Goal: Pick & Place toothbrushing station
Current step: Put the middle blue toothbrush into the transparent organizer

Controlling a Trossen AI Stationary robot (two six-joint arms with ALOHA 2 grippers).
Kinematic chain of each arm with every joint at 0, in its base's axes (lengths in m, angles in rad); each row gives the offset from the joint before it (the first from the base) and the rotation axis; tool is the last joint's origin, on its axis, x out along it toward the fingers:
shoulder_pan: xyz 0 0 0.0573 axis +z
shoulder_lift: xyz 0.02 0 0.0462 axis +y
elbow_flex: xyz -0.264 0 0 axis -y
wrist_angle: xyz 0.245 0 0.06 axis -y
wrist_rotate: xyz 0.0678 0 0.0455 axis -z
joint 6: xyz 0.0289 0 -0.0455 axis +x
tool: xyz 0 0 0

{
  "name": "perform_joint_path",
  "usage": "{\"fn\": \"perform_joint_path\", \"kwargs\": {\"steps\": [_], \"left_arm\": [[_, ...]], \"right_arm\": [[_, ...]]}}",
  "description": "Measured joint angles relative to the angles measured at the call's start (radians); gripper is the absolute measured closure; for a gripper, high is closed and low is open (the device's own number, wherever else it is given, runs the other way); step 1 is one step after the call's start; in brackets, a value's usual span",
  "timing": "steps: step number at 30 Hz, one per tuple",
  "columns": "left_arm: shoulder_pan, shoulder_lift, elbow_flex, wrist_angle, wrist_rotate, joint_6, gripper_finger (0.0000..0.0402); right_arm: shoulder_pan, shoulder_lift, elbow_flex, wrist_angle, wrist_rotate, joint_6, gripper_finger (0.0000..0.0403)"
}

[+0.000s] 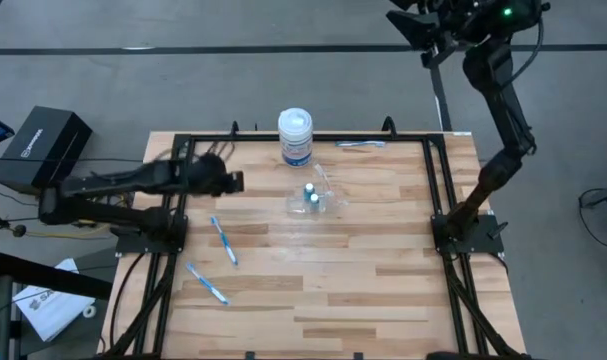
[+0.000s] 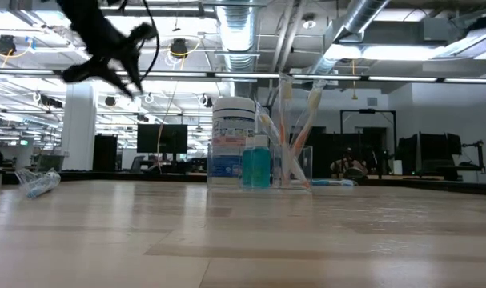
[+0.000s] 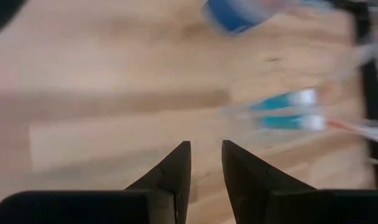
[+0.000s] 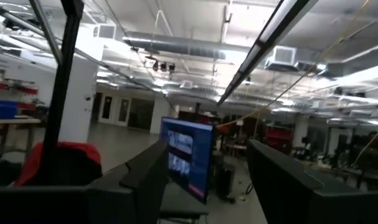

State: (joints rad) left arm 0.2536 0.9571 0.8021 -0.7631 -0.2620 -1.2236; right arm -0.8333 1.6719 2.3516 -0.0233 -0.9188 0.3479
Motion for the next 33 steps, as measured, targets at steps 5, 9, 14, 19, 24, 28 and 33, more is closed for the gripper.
{"fn": "perform_joint_path", "kwargs": {"steps": [5, 9, 14, 19, 24, 28, 33], "left_arm": [[-0.129, 0.042, -0.12, 0.034, -0.012, -0.248, 0.0317], [-0.193, 0.085, -0.156, 0.038, -0.027, -0.361, 0.0317], [-0.223, 0.11, -0.205, 0.045, -0.018, -0.443, 0.0312], [-0.218, 0.09, -0.254, 0.049, 0.017, -0.474, 0.0263], [-0.218, 0.08, -0.273, 0.037, 0.06, -0.511, 0.0198], [-0.218, 0.074, -0.273, 0.022, 0.06, -0.513, 0.0174], [-0.218, 0.057, -0.273, -0.056, 0.103, -0.539, 0.0183]], "right_arm": [[-0.038, 0.026, 0.0, -0.004, -0.088, 0.067, 0.0195], [-0.041, 0.039, -0.002, -0.004, -0.107, 0.079, 0.0195], [-0.041, 0.043, -0.001, 0.005, -0.108, 0.079, 0.0193], [-0.041, 0.043, -0.001, 0.005, -0.108, 0.079, 0.0196], [-0.04, 0.043, -0.001, 0.009, -0.108, 0.099, 0.0198], [-0.04, 0.043, -0.001, 0.009, -0.107, 0.105, 0.0197], [-0.036, 0.043, -0.001, 0.009, -0.105, 0.105, 0.0202]]}}
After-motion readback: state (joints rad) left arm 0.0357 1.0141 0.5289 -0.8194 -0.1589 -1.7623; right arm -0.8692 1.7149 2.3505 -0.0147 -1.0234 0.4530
